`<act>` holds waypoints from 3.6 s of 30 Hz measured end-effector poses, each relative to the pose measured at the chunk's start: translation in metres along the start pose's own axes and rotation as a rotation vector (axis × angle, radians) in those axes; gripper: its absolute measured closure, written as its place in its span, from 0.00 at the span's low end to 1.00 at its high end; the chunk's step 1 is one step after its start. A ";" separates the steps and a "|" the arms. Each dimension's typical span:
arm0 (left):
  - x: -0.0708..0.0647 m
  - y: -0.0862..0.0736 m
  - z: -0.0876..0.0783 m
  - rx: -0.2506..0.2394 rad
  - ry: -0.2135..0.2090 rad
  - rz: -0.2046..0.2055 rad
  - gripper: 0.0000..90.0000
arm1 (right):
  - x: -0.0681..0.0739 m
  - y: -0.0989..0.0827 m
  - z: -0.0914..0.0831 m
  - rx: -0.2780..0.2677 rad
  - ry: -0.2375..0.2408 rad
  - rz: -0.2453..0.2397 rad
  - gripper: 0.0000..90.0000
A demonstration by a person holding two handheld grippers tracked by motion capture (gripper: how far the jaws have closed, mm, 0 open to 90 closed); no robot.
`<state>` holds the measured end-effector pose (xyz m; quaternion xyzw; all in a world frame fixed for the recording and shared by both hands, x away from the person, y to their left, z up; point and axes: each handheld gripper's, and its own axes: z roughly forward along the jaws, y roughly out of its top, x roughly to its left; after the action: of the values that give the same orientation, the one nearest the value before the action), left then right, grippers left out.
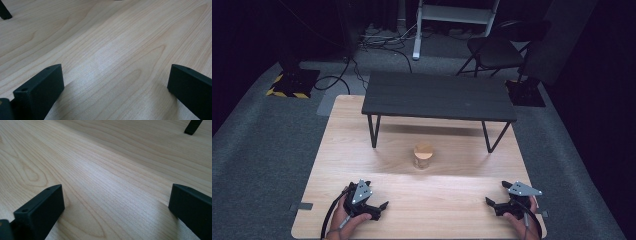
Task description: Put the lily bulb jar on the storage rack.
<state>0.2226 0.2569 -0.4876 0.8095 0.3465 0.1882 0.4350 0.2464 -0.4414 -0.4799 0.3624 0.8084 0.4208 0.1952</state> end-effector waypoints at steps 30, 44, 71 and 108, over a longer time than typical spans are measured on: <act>0.016 0.065 0.011 -0.006 -0.050 0.066 0.01 | 0.000 0.000 0.000 0.000 0.000 0.001 0.00; 0.028 0.131 0.045 0.020 -0.101 0.152 0.01 | 0.000 0.000 0.000 0.000 0.000 0.001 0.00; 0.037 0.178 0.137 0.057 -0.238 0.184 0.01 | 0.000 0.000 0.000 0.000 0.001 0.001 0.00; 0.025 0.293 0.080 -0.056 -0.308 0.234 0.28 | 0.000 0.000 0.000 0.001 0.001 0.001 0.00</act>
<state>0.4046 0.1176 -0.2866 0.8509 0.1741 0.1210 0.4806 0.2466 -0.4417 -0.4797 0.3627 0.8084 0.4208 0.1944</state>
